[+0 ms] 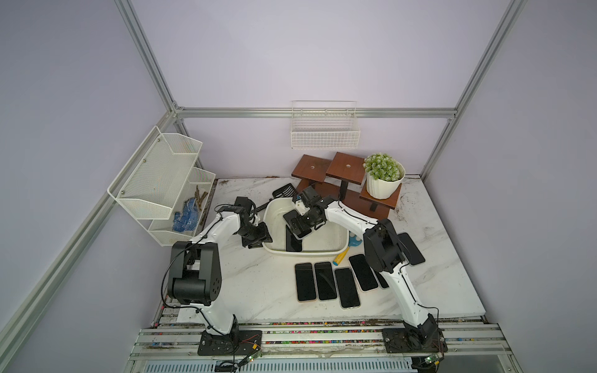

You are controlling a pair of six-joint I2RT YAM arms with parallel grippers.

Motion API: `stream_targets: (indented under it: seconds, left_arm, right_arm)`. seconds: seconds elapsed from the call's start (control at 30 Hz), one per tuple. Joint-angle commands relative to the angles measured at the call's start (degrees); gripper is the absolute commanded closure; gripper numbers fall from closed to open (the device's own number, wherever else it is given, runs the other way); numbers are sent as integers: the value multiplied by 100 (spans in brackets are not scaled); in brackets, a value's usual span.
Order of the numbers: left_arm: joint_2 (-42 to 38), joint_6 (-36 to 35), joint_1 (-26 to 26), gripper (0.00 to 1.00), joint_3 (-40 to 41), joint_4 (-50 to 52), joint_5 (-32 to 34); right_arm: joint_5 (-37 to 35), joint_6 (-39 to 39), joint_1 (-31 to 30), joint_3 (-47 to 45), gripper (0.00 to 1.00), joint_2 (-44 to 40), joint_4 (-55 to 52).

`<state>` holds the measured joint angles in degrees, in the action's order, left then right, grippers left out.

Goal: Take the phone out of the storage box
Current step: Pick up the phone from the storage box.

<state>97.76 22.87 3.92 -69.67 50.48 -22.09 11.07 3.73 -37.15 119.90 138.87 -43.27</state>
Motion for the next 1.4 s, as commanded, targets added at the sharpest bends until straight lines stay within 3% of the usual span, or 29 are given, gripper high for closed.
stream_targets:
  seconds: [0.0,0.17,0.33,0.83,1.37]
  left_arm:
    - [0,-152,-6,52,-217,15,-42]
    - [50,-160,-4,52,-231,15,-33]
    - [101,-160,-3,52,-258,6,-38]
    - [227,-169,-5,52,-284,-46,-110]
    - [231,-82,-3,52,-406,-122,-243]
  right_arm:
    - [44,-111,-40,207,1,162,-108]
    - [-157,-105,-45,314,1,255,-129]
    - [-360,-53,-40,368,8,226,-97]
    - [-107,163,-38,129,16,-107,204]
    - [-483,313,20,-1153,24,-1553,616]
